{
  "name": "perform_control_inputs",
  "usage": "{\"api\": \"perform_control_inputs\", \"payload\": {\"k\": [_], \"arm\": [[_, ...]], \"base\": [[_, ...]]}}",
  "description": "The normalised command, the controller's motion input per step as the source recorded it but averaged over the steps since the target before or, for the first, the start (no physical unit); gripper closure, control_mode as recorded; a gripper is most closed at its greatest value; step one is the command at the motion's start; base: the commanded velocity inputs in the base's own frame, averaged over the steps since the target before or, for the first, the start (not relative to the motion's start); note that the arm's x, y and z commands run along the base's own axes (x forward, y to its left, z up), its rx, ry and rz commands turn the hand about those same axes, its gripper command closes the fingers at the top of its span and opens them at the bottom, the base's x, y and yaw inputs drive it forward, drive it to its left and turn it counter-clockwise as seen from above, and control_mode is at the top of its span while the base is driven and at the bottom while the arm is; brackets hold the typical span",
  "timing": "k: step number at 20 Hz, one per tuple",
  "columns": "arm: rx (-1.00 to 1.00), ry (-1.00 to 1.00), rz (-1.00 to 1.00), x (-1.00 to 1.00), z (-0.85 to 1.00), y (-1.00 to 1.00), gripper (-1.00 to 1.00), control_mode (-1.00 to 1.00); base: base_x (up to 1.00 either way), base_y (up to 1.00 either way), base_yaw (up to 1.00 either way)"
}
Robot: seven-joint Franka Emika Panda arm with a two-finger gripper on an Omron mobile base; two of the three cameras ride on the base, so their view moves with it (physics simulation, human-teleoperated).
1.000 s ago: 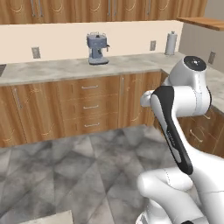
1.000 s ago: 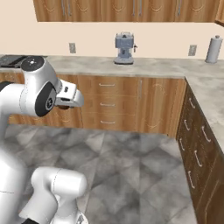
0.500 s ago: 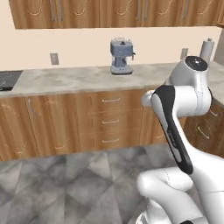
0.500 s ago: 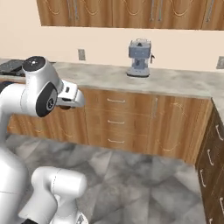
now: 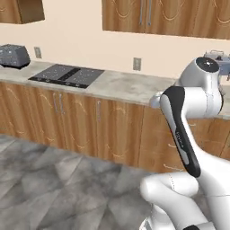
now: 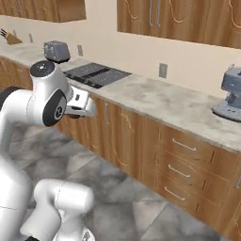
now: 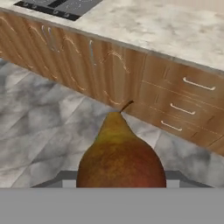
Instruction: Pick the pear and kiwi from the fridge and place them on the plate next to the blender to make a fruit smoothie.
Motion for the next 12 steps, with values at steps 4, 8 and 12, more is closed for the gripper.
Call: {"api": "perform_control_inputs", "payload": {"k": [4,8,12], "arm": [[0.00,0.00,0.00,0.00,0.00,0.00,1.00,1.00],[0.00,0.00,0.00,0.00,0.00,0.00,1.00,1.00],[0.00,0.00,0.00,0.00,0.00,0.00,1.00,1.00]], "base": [[0.84,0.01,0.79],[0.82,0.09,0.77],[0.75,0.20,0.76]]}}
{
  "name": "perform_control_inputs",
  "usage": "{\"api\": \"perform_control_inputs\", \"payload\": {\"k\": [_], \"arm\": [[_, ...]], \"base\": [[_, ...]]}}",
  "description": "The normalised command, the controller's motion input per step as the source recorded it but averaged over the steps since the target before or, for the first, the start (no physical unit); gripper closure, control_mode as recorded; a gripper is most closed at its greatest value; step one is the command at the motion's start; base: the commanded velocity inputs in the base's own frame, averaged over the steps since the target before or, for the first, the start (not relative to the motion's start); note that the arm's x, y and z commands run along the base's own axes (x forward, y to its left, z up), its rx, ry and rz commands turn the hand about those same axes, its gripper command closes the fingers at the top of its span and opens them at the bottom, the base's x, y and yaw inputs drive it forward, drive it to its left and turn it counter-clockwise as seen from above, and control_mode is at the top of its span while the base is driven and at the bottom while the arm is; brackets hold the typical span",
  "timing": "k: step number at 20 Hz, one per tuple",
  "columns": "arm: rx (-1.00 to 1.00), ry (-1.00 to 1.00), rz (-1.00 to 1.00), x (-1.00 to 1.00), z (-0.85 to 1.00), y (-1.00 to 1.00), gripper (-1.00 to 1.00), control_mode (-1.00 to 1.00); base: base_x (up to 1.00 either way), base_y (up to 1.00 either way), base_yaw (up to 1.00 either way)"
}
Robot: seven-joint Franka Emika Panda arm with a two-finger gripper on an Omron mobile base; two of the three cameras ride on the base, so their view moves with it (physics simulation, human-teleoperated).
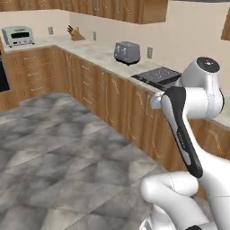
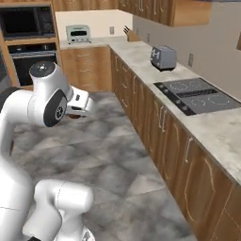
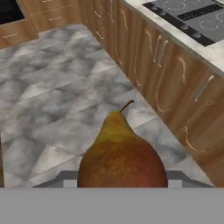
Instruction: Pick the pear and kiwi from the fridge and place them on the plate next to the blender to make a fruit smoothie.
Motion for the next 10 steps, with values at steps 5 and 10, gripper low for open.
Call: {"api": "perform_control_inputs", "payload": {"k": [5,10], "arm": [[0.00,0.00,0.00,0.00,0.00,0.00,1.00,1.00],[0.00,0.00,0.00,0.00,0.00,0.00,1.00,1.00]], "base": [[0.81,0.28,0.73],[1.00,0.27,0.53]]}}
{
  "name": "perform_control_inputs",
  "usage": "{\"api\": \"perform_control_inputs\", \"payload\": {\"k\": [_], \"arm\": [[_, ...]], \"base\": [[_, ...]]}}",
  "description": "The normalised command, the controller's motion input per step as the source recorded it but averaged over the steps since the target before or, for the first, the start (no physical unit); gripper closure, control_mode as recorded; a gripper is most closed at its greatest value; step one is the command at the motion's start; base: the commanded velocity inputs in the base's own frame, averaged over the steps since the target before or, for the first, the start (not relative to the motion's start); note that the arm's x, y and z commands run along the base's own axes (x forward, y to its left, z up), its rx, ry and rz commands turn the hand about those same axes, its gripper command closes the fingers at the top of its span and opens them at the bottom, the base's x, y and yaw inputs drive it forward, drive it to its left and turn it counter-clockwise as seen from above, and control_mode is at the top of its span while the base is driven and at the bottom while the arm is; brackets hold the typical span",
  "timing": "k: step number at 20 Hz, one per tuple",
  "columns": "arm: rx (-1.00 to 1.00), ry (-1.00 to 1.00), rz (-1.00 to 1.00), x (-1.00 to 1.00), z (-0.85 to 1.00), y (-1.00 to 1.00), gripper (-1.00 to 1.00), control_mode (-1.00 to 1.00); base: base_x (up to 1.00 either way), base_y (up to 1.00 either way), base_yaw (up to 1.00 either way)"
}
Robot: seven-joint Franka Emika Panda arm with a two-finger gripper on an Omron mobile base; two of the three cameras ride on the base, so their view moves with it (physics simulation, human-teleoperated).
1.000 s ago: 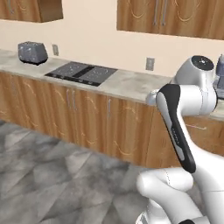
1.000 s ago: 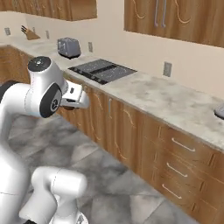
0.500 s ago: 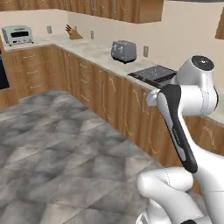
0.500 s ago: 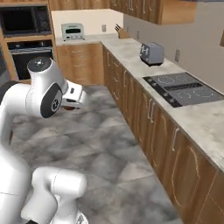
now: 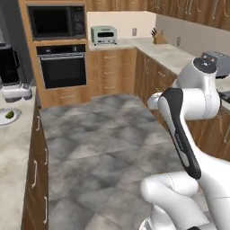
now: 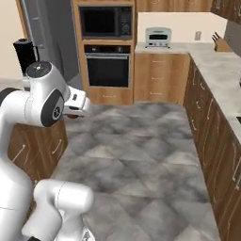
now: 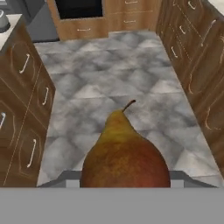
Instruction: Pick the pear and kiwi from the fridge and place them on the plate next to the blender to make a fruit smoothie.
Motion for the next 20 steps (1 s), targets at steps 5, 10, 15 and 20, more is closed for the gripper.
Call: {"api": "perform_control_inputs", "payload": {"k": [5,10,15,20], "arm": [[0.00,0.00,0.00,0.00,0.00,0.00,1.00,1.00],[0.00,0.00,0.00,0.00,0.00,0.00,1.00,1.00],[0.00,0.00,0.00,0.00,0.00,0.00,1.00,1.00],[0.00,0.00,0.00,0.00,0.00,0.00,1.00,1.00]], "base": [[1.00,0.04,0.57],[1.00,-0.09,0.65],[1.00,-0.14,0.70],[0.94,-0.12,0.82]]}}
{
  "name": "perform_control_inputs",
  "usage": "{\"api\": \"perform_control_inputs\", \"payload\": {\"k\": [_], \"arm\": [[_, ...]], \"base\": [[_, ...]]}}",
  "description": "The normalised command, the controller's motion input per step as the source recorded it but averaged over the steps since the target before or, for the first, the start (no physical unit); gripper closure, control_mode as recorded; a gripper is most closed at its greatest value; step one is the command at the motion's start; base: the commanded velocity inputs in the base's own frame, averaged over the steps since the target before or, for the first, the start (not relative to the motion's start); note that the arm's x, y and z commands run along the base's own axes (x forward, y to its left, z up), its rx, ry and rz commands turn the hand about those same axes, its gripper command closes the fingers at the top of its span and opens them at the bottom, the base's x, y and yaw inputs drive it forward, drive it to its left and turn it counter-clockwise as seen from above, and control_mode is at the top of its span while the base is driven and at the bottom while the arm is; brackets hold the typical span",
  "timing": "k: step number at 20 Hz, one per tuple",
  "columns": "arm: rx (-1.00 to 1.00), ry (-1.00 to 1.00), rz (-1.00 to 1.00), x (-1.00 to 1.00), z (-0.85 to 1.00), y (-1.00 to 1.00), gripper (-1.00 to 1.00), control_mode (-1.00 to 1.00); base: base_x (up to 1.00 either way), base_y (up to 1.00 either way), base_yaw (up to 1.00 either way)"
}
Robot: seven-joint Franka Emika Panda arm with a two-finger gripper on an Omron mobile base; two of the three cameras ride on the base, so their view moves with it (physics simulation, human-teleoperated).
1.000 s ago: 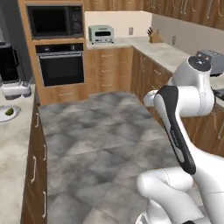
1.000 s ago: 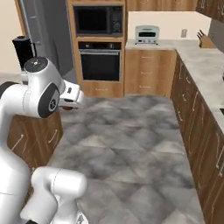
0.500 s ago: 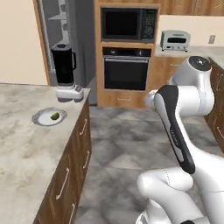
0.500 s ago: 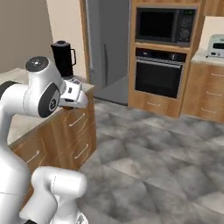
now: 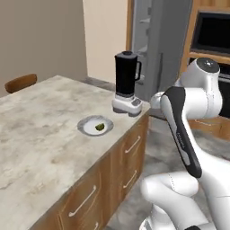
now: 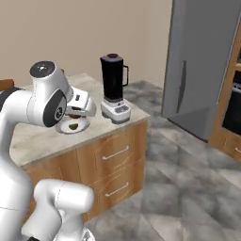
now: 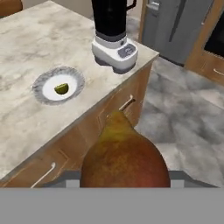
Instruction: Pick the pear and kiwi from the fridge and place them on the plate next to the blender to make a fruit smoothie.
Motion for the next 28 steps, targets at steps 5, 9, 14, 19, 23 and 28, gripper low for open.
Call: {"api": "perform_control_inputs", "payload": {"k": [5,9,14,19,23,28], "arm": [[0.00,0.00,0.00,0.00,0.00,0.00,1.00,1.00],[0.00,0.00,0.00,0.00,0.00,0.00,1.00,1.00],[0.00,0.00,0.00,0.00,0.00,0.00,1.00,1.00],[-0.01,0.08,0.00,0.27,-0.38,0.00,1.00,-1.00],[-0.01,0.28,0.00,0.83,-0.98,0.08,1.00,-1.00],[0.00,0.19,-0.02,0.82,-0.87,0.20,1.00,-1.00]], "base": [[0.84,-0.13,0.85],[0.86,-0.39,0.76],[0.38,-0.72,0.37],[0.00,0.00,0.00],[0.00,0.00,0.00],[0.00,0.00,0.00]]}}
